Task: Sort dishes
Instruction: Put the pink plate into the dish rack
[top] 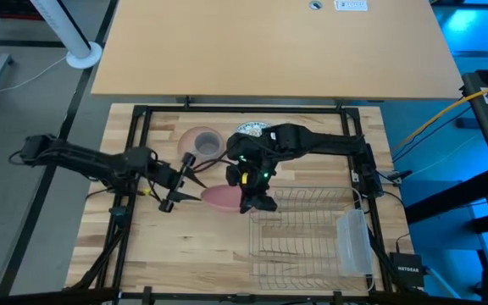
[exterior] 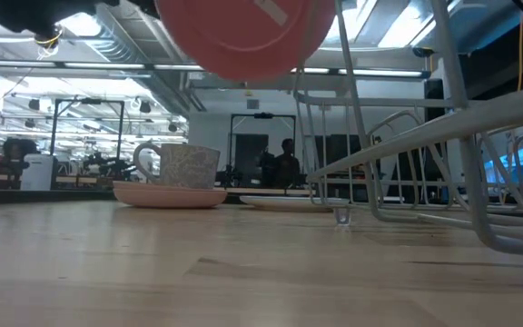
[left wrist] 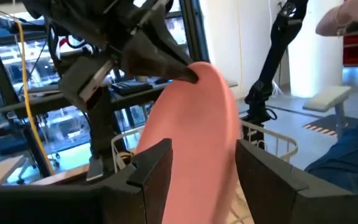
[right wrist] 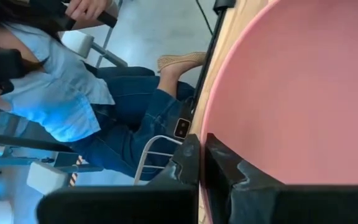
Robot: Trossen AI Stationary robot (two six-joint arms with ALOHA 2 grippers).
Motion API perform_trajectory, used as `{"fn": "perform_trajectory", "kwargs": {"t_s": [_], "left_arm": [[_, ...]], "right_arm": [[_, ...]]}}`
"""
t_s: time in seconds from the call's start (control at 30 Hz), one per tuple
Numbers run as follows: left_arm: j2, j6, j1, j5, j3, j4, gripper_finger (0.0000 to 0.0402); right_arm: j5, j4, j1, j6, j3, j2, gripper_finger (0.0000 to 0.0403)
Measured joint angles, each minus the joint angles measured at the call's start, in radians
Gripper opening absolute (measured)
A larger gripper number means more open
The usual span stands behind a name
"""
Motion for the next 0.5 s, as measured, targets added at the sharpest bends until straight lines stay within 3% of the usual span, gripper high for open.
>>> {"fn": "perform_trajectory", "kwargs": {"t_s": [0.5], "left_arm": [[0.076,-0.055,-0.077,0.029,0.042,-0.048,0.0169]], "right_arm": [[0.008,0.001,0.01,-0.004,0.0,0.0,0.001]]}}
